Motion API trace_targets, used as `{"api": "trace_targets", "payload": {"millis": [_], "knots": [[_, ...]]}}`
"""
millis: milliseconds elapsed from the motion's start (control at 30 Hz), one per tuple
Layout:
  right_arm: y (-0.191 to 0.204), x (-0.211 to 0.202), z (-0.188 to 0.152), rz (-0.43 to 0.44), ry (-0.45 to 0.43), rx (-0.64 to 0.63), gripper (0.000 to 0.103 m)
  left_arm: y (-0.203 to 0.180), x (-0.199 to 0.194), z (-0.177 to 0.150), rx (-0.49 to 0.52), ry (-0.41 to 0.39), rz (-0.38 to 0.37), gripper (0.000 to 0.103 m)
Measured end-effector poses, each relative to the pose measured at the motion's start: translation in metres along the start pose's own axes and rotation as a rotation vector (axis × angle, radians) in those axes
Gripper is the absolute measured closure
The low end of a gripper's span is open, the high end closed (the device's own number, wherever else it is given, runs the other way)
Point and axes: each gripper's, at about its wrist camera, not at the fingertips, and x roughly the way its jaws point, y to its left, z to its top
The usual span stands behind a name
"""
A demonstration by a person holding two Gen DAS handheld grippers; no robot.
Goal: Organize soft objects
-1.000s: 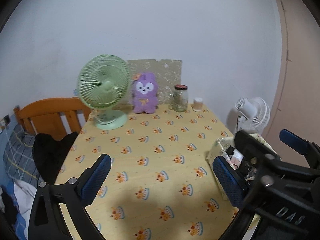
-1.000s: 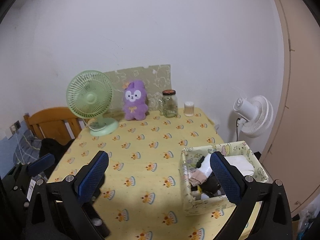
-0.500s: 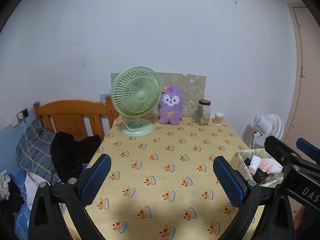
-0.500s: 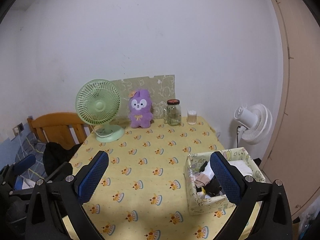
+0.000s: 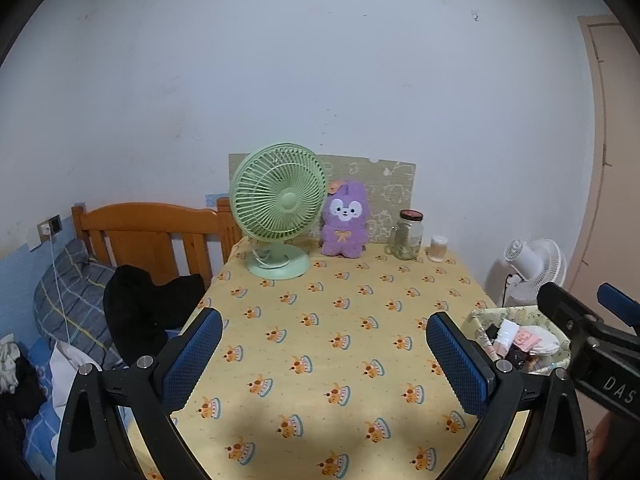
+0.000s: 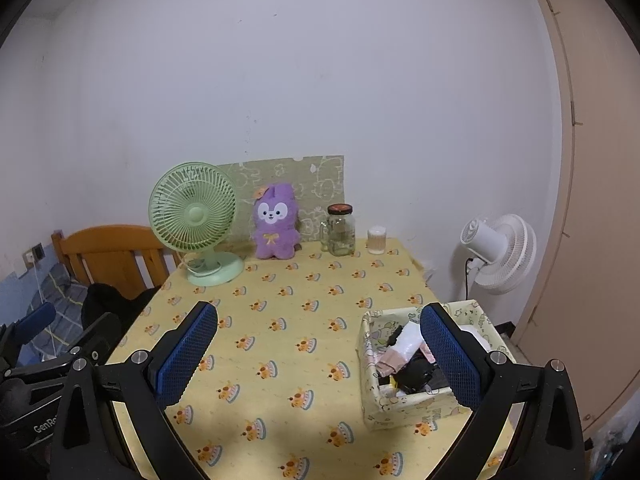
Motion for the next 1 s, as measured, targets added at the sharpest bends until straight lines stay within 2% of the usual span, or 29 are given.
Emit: {"api": "trace_targets", "payload": {"millis": [1000], "knots": [[-0.011,-0.002,-0.011,0.006,-0.003,0.013,0.001,-0.011,-0.007,-0.003,0.037,-0.015,0.022,0.000]]}}
